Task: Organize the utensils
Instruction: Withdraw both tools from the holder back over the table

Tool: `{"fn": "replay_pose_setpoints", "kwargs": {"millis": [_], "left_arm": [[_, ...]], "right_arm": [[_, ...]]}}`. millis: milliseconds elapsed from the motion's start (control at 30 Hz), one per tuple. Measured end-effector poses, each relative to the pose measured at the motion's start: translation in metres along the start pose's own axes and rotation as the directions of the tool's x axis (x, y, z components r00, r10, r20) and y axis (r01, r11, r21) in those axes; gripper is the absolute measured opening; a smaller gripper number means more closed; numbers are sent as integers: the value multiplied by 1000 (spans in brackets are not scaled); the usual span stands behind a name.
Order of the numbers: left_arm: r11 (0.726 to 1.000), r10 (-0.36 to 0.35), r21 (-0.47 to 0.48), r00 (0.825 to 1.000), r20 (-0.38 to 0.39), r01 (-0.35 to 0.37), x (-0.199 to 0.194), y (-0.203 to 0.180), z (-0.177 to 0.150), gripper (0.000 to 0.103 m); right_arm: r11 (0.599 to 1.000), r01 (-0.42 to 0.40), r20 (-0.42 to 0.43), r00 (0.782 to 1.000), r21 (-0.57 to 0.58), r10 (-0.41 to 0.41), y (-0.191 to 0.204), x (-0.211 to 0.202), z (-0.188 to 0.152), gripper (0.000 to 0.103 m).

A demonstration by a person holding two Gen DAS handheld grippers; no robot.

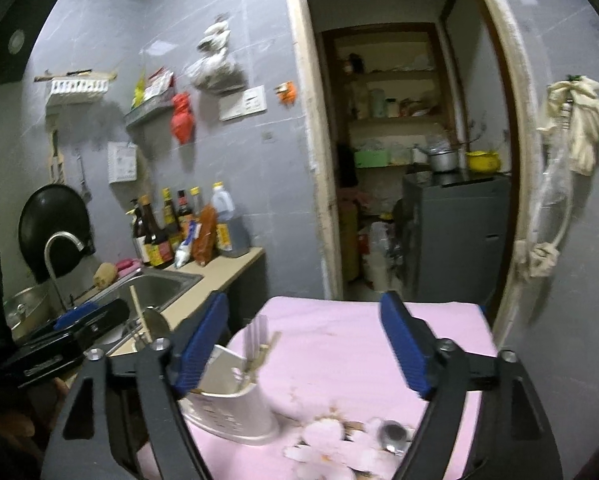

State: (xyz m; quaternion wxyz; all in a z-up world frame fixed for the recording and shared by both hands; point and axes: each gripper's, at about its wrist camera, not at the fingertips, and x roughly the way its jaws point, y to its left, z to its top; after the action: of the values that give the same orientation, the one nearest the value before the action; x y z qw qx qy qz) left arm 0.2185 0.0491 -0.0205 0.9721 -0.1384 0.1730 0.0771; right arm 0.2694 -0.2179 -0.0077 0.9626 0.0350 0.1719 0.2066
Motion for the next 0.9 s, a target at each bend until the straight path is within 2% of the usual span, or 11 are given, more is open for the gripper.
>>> {"fn": "replay_pose_setpoints", "kwargs": {"millis": [67, 233, 567, 900], "left_arm": [[1000, -13, 2, 1000, -12, 13, -3, -9, -4, 92], [999, -16, 48, 1000, -17, 17, -11, -42, -16, 98], [997, -27, 69, 1000, -10, 28, -17, -91, -44, 101], [996, -47, 76, 993, -112, 56, 8, -121, -88, 101]], "right_arm": [[1000, 26, 15, 1000, 6, -26, -14, -11, -1, 91], [996, 83, 21, 996, 21, -83, -48, -30, -4, 101], [991, 133, 9, 991, 32, -134, -103, -52, -24, 101], [989, 138, -98, 986, 56, -132, -147, -43, -61, 101]]}}
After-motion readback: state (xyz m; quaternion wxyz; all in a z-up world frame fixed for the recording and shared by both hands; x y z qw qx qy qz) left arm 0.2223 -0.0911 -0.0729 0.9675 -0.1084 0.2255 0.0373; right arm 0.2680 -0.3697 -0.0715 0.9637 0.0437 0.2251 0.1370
